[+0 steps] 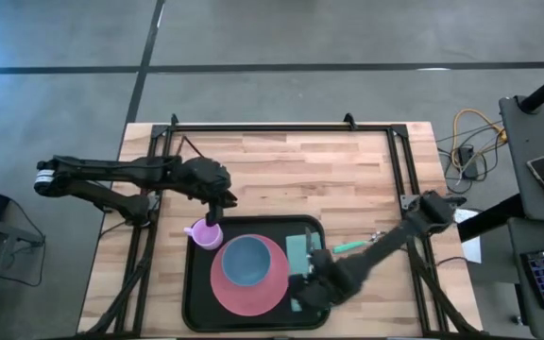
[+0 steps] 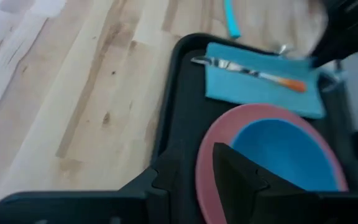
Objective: Set up tray
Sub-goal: Put the green fork on the blue napkin, then put the green spoon on the blue napkin
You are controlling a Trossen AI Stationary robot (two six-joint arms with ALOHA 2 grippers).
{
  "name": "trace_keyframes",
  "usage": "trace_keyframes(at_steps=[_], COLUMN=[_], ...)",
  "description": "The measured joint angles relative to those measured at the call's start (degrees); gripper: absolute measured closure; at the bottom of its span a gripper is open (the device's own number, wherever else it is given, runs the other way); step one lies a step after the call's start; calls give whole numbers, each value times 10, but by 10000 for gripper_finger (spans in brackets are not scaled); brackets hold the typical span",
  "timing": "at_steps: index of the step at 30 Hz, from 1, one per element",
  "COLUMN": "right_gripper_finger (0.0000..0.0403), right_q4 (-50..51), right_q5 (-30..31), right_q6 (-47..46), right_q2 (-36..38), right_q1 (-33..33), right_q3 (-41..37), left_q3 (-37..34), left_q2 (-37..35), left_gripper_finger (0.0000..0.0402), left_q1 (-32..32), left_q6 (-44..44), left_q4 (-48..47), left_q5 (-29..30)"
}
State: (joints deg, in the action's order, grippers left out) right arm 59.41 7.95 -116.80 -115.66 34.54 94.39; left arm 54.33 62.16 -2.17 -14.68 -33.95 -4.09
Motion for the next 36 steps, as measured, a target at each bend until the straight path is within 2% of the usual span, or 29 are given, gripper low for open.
trace_keyframes(at_steps=[8, 14, 23, 26, 30, 36], right_gripper_finger=[390, 383, 286, 252, 220, 212], right_q4=[-5, 3, 5, 33, 128, 192], right_q5=[5, 13, 13, 24, 19, -41], right_q6=[73, 56, 63, 66, -5, -129], right_q2=[-82, -103, -107, -99, -81, -55], right_q1=[-55, -76, -85, -83, -72, -65], right_q3=[60, 60, 59, 70, 92, 63], left_q3=[-1, -16, -56, -63, -65, -65], left_q2=[-58, -85, -102, -101, -101, -101], left_gripper_finger=[335, 335, 335, 335, 335, 335], left_q1=[13, 13, 13, 13, 13, 13], left_q6=[-39, -45, -60, -60, -60, -55], left_q4=[-18, -26, -27, -28, -26, -16], left_q5=[14, 14, 12, 12, 12, 12])
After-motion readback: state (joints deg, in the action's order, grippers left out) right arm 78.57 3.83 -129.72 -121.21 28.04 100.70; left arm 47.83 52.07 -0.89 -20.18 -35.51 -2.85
